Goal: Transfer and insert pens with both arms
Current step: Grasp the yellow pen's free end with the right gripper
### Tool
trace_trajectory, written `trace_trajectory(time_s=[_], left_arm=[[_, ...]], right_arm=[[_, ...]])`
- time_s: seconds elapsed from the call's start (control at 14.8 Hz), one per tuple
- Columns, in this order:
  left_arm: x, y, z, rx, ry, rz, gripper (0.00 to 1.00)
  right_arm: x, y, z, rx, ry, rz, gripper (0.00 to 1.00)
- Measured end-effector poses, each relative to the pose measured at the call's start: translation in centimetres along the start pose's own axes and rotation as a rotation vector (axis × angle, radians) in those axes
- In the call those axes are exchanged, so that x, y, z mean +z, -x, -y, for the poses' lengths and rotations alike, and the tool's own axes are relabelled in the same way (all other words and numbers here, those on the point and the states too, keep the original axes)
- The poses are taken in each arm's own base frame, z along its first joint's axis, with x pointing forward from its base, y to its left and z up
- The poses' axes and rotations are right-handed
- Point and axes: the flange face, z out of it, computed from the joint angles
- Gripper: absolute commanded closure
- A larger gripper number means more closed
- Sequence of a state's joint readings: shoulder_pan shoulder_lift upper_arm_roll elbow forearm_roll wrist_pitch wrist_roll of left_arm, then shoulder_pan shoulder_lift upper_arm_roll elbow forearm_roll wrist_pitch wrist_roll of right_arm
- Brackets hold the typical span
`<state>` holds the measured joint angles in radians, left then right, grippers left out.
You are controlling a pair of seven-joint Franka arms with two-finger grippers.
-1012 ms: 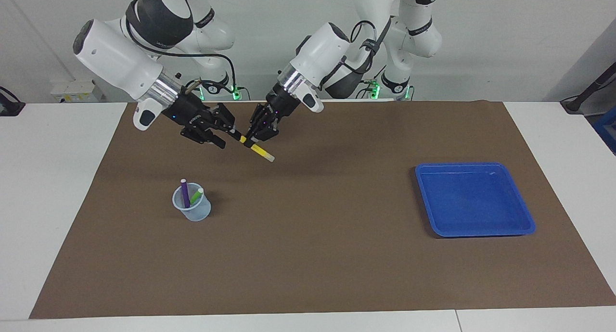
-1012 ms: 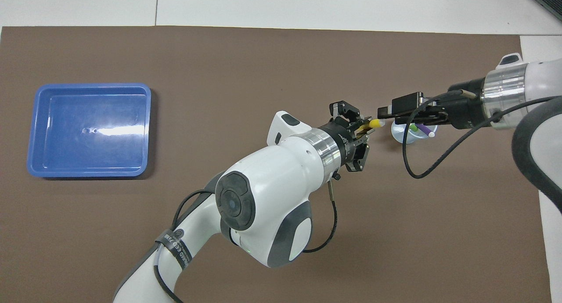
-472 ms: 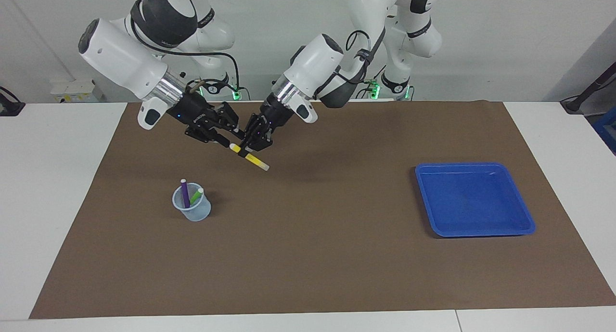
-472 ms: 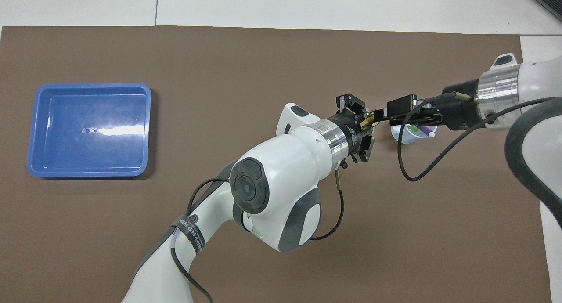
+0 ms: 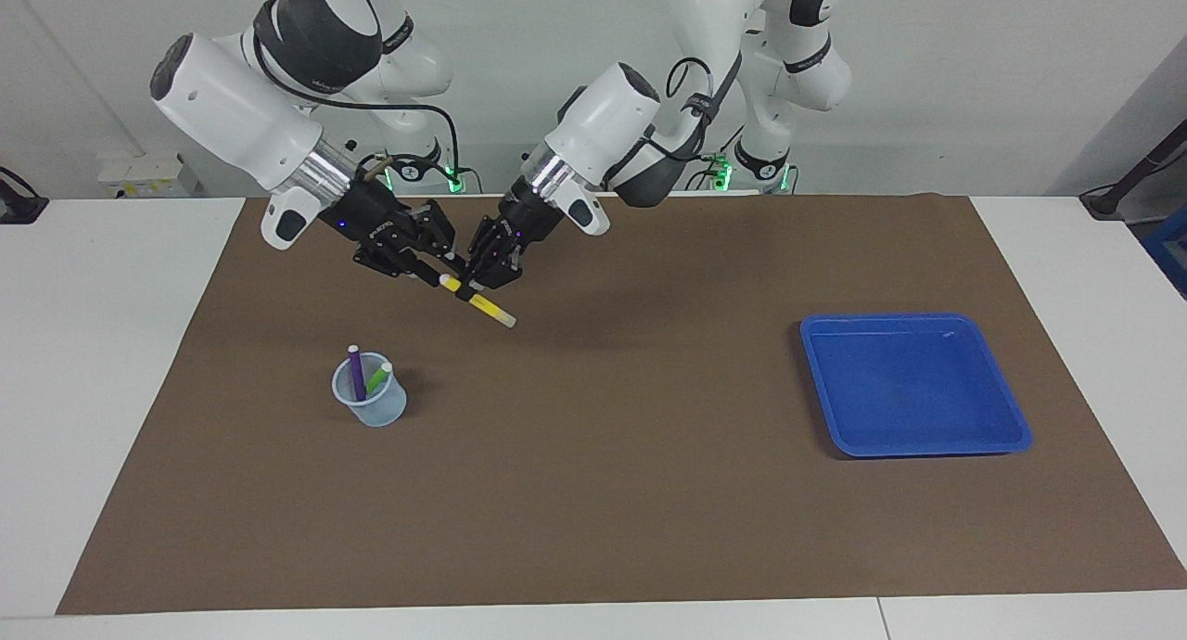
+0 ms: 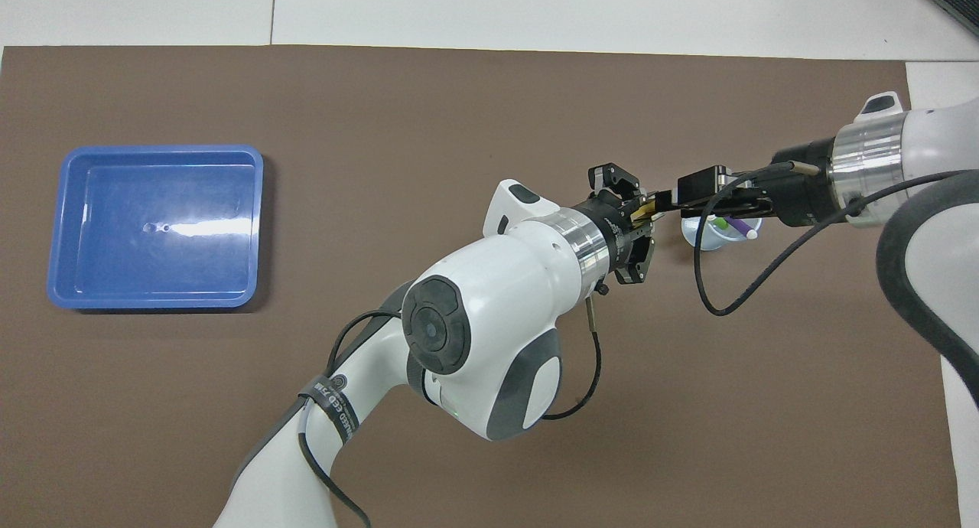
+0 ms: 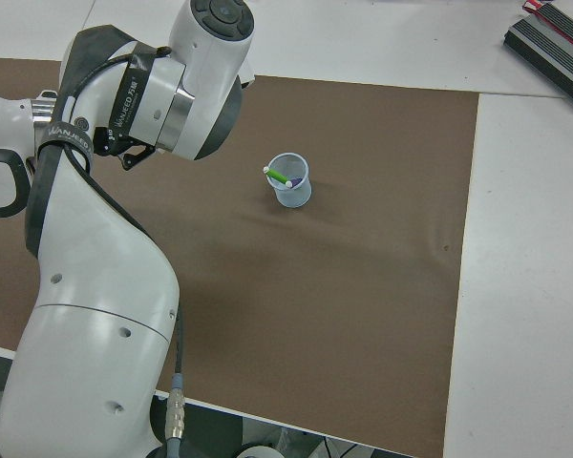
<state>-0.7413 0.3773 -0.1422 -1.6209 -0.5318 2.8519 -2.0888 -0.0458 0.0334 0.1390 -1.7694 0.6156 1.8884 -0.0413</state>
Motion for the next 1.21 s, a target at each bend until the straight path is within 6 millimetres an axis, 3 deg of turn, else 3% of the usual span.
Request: trace_trajectory(time_s=[0.74,1.21], left_arm=[[0.06,0.26,0.33,0.003,-0.004,0.003,1.00],[0.02,0.25,0.22,0.003,-0.002,0.003,1.00]], right_arm=[[0.19,-0.19,0.51,-0.032,0.029,-0.028,0.67],[0.09,-0.26,0.10,-0.033,0.043,-0.030,1.00]])
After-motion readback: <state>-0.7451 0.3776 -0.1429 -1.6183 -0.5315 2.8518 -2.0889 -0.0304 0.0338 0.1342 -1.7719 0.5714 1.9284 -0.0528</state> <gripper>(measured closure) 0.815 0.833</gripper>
